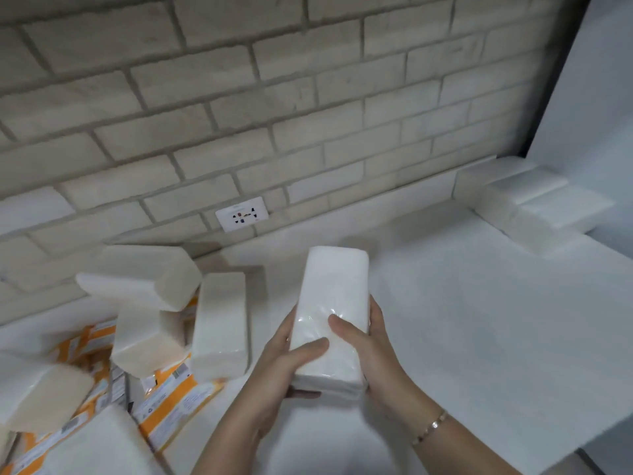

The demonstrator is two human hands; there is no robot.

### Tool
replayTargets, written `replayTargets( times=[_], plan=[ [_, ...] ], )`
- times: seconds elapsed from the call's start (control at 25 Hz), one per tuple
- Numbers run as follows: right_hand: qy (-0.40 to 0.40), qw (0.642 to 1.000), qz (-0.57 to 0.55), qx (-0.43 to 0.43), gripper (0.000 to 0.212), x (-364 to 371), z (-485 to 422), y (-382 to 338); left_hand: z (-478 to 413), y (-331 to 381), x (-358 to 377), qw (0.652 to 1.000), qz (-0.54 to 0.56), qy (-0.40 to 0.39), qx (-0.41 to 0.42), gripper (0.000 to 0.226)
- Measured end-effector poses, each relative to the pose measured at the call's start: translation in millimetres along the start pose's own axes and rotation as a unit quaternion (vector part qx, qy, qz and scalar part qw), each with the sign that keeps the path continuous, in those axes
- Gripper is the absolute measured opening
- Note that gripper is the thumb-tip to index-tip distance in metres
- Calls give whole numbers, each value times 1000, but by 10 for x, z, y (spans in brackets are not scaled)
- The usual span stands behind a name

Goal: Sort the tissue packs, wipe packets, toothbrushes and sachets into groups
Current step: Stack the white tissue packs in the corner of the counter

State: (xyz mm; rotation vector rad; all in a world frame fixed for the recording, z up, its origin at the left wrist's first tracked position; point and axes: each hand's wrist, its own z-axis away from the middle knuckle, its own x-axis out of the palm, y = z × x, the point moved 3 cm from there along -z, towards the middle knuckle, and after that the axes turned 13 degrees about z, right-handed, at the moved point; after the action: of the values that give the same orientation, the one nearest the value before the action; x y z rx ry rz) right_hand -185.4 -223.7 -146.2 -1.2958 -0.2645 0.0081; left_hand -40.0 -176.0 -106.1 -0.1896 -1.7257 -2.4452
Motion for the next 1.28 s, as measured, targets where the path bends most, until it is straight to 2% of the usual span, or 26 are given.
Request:
replayTargets(
  times=[0.04, 0.12, 0.16, 0.2, 0.32, 0.48, 0.6, 0.68, 0.76, 0.84, 0.92, 0.96, 1.08, 1.28],
  plan=[
    [14, 1000, 12, 5, 67, -175, -42, 28, -96, -46, 130, 1000, -4, -10, -7, 61],
    [81, 994, 75, -7, 93, -595, -127, 34, -327, -135, 380, 999, -8, -16, -29, 64],
    [129, 982, 138, -28, 103, -800, -184, 24, -433, -171, 477, 999, -9, -20, -43, 65],
    [175, 962, 204, -57, 103, -1042, -231, -14, -568, -209, 625, 998, -18, -30, -56, 65],
    [274, 882, 356, -146, 77, -1650, -292, -145, -962, -276, 1110, 992, -62, -75, -80, 58],
    [359, 807, 436, -172, 49, -2304, -293, -138, -1398, -274, 1835, 983, -95, -134, -85, 53],
    [386, 760, 494, -172, 42, -2736, -313, -119, -1662, -349, 2349, 972, -128, -178, -90, 42],
    [374, 733, 548, -149, 43, -2972, -357, -47, -1813, -494, 2658, 974, -130, -165, -88, 47],
    [352, 722, 589, -96, 49, -3199, -383, 64, -1938, -714, 2920, 990, -81, -74, -86, 66],
    [358, 705, 606, -86, 50, -3423, -408, 115, -1949, -914, 3152, 997, -20, 17, -73, 75],
    [365, 710, 594, -97, 49, -3653, -471, 79, -1918, -1082, 3368, 995, 7, 80, -64, 70],
    [366, 714, 587, -108, 48, -3758, -518, 54, -1909, -1132, 3469, 993, 26, 97, -67, 59],
    [358, 717, 582, -137, 49, -4051, -669, -12, -2003, -1197, 3756, 990, 72, 81, -90, 32],
    [315, 743, 582, -101, 67, -4561, -902, -174, -2286, -1145, 4138, 990, 86, 35, -105, 32]
  ],
)
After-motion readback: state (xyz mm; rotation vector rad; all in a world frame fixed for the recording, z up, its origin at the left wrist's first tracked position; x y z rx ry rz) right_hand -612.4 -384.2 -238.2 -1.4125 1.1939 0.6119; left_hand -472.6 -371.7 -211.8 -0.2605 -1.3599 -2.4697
